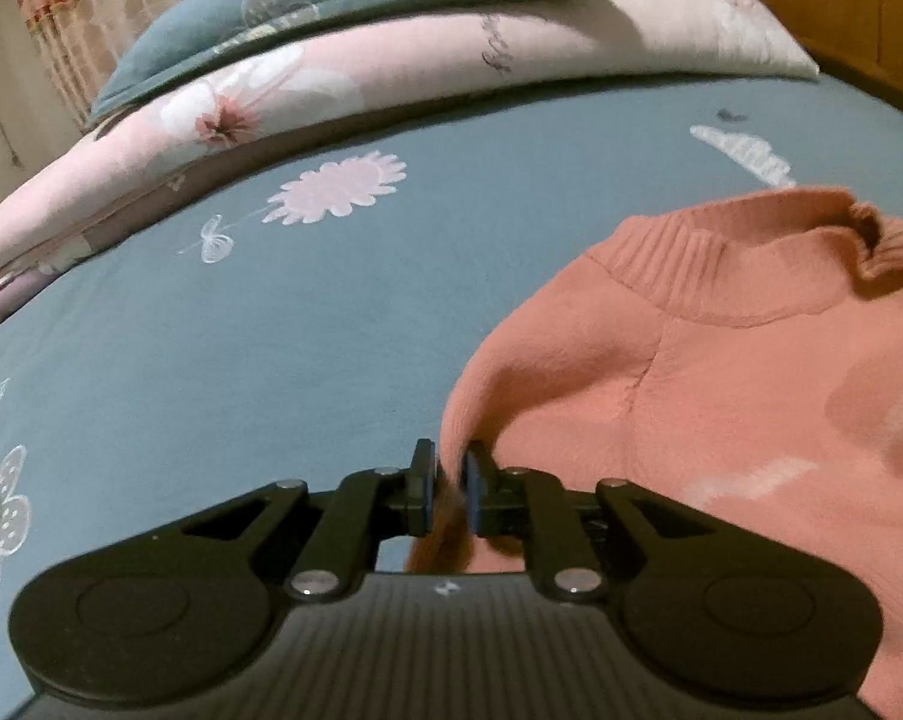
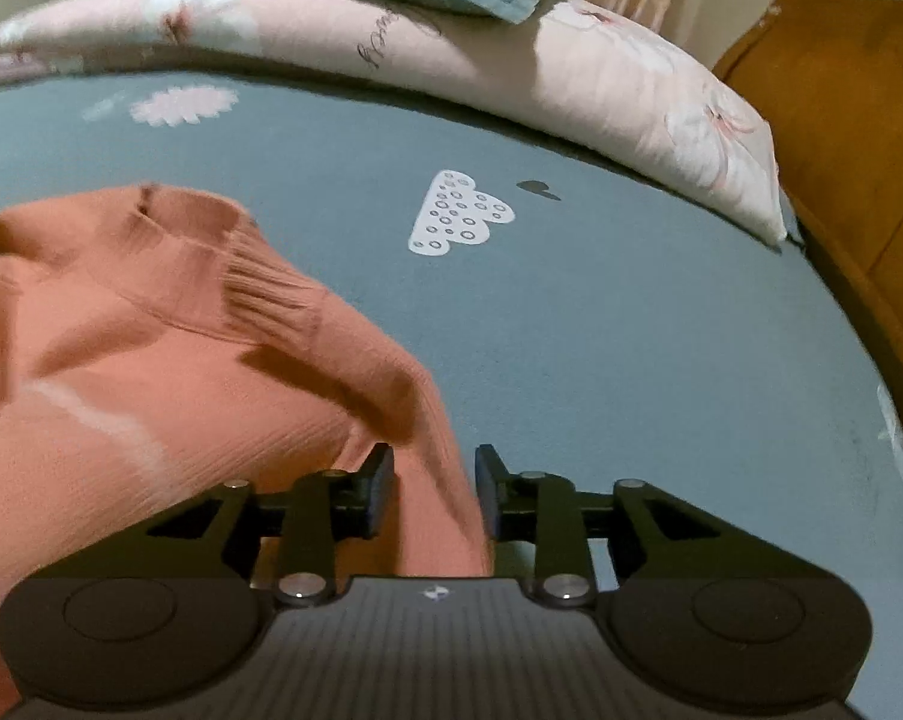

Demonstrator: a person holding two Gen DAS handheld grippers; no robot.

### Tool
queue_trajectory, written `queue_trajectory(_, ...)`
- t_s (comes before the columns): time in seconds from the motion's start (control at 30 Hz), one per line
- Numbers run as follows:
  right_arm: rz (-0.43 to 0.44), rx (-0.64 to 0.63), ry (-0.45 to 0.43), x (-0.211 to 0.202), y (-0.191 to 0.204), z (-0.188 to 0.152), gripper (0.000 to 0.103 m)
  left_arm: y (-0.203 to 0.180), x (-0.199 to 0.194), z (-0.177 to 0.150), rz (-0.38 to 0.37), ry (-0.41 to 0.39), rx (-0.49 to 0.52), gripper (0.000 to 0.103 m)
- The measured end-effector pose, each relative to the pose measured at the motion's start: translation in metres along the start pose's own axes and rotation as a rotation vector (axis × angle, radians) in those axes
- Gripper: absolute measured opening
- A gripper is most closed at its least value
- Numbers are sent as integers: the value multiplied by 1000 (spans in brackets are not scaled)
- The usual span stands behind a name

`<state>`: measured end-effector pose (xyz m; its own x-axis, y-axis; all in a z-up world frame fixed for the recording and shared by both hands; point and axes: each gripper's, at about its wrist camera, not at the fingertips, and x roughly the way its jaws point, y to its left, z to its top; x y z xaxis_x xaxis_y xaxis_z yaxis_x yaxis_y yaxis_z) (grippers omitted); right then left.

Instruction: Fold clothes

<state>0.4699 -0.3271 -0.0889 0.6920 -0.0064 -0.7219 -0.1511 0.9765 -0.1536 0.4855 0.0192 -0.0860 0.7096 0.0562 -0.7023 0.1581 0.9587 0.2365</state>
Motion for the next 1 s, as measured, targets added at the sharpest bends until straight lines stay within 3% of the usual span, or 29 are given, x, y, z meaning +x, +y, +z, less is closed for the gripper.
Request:
queue_trajectory(0.07, 27, 16, -10, -24, -5, -4, 44, 5, -19, -2, -14, -13, -15, 20)
queue_trajectory(0.27, 49, 13, 6, -94, 3, -21, 49, 8, -88, -23, -67, -25, -34, 35)
queue_trajectory(0.43, 58, 1, 13, -147, 24, -43, 51, 5, -147, -49, -134, -1, -69, 38)
queue_trajectory(0.6, 102, 0, -7, -195, 52, -73, 52, 0, -192, -75, -190, 2, -134, 51)
queue_trajectory(0.8, 176, 95, -42, -241, 71, -111, 56, -13, -226, -106, -240, 1, -181, 56)
queue_trajectory(1.0, 232, 179, -61, -268, 86, -148, 59, -29, -231, -134, -273, 14, -230, 57)
